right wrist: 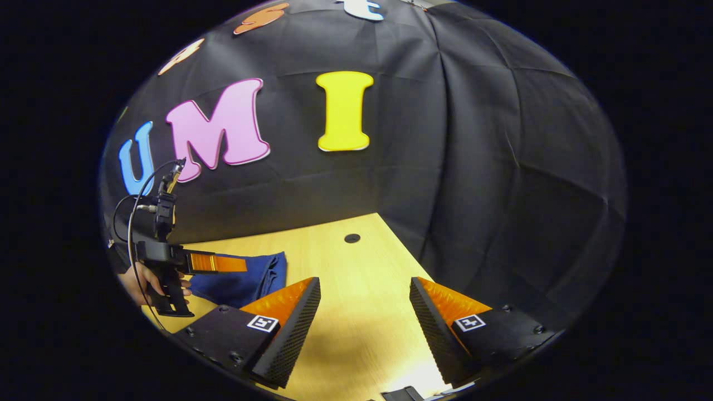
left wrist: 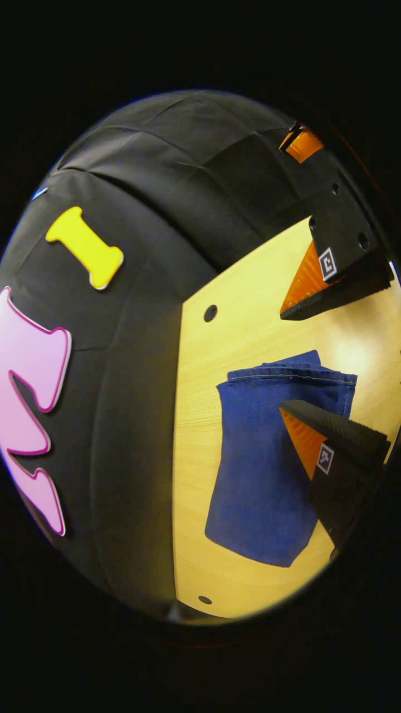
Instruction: Grasp the waist and the cuffs of the jeans and fold them to make the two legs overlap; first hold the waist and fold one-third of the jeans toward the cuffs, then hold the cuffs and fold the remaining one-third in the same direction to finish folding.
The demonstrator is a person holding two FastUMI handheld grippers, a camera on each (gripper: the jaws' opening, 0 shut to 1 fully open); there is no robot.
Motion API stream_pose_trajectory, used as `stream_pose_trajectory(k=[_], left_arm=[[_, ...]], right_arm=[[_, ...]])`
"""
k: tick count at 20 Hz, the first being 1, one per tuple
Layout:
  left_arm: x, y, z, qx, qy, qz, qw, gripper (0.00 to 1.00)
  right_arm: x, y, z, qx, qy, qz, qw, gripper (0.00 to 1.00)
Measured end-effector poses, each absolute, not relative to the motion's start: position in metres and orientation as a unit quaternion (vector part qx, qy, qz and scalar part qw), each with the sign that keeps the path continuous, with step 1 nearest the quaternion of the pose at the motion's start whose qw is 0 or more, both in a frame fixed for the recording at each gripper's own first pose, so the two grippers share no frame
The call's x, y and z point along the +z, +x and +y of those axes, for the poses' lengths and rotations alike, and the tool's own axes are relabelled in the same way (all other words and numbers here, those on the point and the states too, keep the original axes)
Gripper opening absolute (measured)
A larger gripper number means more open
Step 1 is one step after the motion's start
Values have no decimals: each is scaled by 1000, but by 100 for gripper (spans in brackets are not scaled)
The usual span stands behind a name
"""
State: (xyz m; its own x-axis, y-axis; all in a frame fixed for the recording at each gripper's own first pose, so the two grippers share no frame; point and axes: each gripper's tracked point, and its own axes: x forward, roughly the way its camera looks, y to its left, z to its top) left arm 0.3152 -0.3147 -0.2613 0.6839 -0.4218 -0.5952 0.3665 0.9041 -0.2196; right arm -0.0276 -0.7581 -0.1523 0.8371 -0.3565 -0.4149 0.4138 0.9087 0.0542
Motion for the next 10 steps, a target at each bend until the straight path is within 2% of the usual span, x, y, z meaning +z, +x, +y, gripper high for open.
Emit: stream_pose_trajectory(k=[1, 6, 10], left_arm=[[-245, 307, -305, -214, -38, 312, 925, 95], [-144, 246, -245, -179, 19, 173, 968, 97], [-97, 176, -209, -172, 10, 132, 976, 96]], right_arm=[[-143, -27, -749, -191, 66, 196, 960, 98], [-111, -24, -691, -133, 32, 153, 979, 98], [-83, -32, -639, -87, 29, 131, 987, 98]])
